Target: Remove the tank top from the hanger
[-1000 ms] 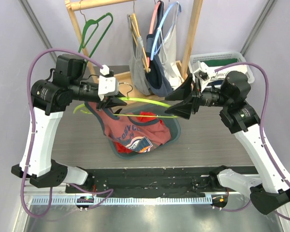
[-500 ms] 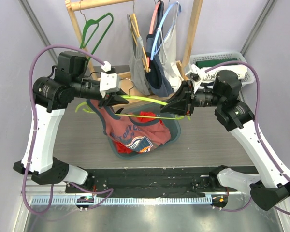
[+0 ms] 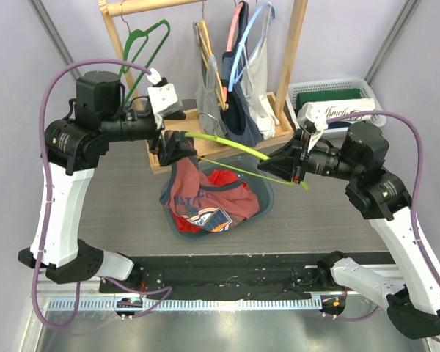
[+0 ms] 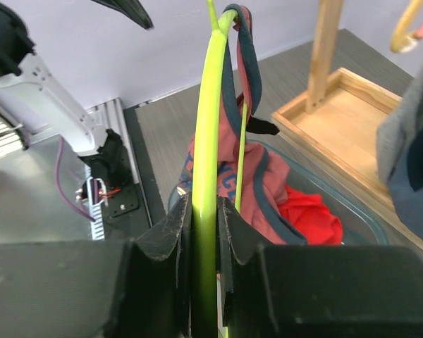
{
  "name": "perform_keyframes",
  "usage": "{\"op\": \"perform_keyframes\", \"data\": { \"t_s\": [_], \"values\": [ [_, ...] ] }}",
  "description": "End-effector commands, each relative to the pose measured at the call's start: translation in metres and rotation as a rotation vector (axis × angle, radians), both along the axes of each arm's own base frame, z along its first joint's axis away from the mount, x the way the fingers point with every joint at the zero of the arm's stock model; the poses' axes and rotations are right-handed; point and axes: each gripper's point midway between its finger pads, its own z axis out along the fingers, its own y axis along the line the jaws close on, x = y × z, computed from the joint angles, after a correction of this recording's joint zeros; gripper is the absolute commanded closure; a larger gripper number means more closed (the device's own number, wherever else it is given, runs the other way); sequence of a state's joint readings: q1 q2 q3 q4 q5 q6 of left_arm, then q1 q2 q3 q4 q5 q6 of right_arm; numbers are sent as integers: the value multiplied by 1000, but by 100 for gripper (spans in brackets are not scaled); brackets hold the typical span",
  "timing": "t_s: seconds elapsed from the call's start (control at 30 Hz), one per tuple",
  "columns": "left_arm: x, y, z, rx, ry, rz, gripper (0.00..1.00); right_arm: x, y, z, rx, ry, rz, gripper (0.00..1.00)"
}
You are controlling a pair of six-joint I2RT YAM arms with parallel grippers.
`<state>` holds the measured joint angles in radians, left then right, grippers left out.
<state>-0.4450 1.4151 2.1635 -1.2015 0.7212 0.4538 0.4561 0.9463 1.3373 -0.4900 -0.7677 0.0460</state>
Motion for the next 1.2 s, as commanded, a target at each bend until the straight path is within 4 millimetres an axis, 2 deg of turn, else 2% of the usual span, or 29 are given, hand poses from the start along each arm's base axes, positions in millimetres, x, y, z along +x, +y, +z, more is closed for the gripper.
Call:
{"op": "perform_keyframes", "data": {
  "t_s": [0.0, 0.1, 0.13, 0.17, 0.23, 0.3, 0.33, 0.37, 0.4, 0.47, 0.67, 0.77, 0.8, 0.87, 0.9, 0.97, 1.0, 1.07, 1.1, 1.17],
  "values": [
    [-2, 11, 24, -64, -43, 101, 0, 5, -16, 28, 17, -119, -108, 99],
    [10, 24, 2, -49, -11, 206, 0, 5, -20, 31, 21, -130, -138, 99],
    [12, 29, -18, -35, 40, 244, 0, 4, -21, 33, 25, -138, -141, 99],
    [22, 36, -21, -34, 24, 315, 0, 4, -22, 34, 26, -140, -148, 99],
    [28, 45, -31, -61, 61, 403, 0, 3, -22, 37, 33, -152, -146, 99],
    [39, 50, -53, -56, 106, 468, 0, 2, -21, 40, 42, -161, -137, 99],
    [42, 49, -56, -66, 116, 481, 0, 0, -21, 43, 52, -162, -133, 99],
    [42, 49, -72, -64, 160, 495, 1, -1, -21, 46, 59, -166, -131, 99],
    [43, 49, -76, -67, 170, 507, 0, -3, -20, 48, 66, -168, -122, 99],
    [47, 47, -84, -89, 194, 521, 0, -6, -20, 52, 83, -170, -113, 99],
    [43, 27, -79, -138, 221, 415, 0, -14, -20, 59, 107, -170, -99, 99],
    [48, 28, -76, -140, 211, 424, 6, -17, -21, 60, 113, -170, -95, 99],
    [48, 27, -76, -144, 218, 423, 13, -17, -21, 59, 113, -167, -96, 99],
    [48, 26, -69, -166, 216, 417, 21, -16, -21, 59, 113, -163, -96, 99],
    [49, 25, -67, -175, 218, 417, 30, -16, -20, 58, 113, -158, -92, 99],
    [48, 24, -62, -189, 223, 406, 40, -17, -20, 59, 116, -160, -90, 99],
    [49, 24, -62, -191, 224, 404, 54, -15, -20, 58, 114, -157, -91, 99],
    [49, 24, -59, -196, 219, 400, 75, -17, -21, 58, 115, -159, -94, 99],
    [48, 25, -56, -200, 212, 402, 92, -16, -21, 57, 114, -156, -98, 99],
    [49, 27, -52, -207, 203, 406, 100, -16, -21, 55, 112, -155, -101, 99]
  ]
}}
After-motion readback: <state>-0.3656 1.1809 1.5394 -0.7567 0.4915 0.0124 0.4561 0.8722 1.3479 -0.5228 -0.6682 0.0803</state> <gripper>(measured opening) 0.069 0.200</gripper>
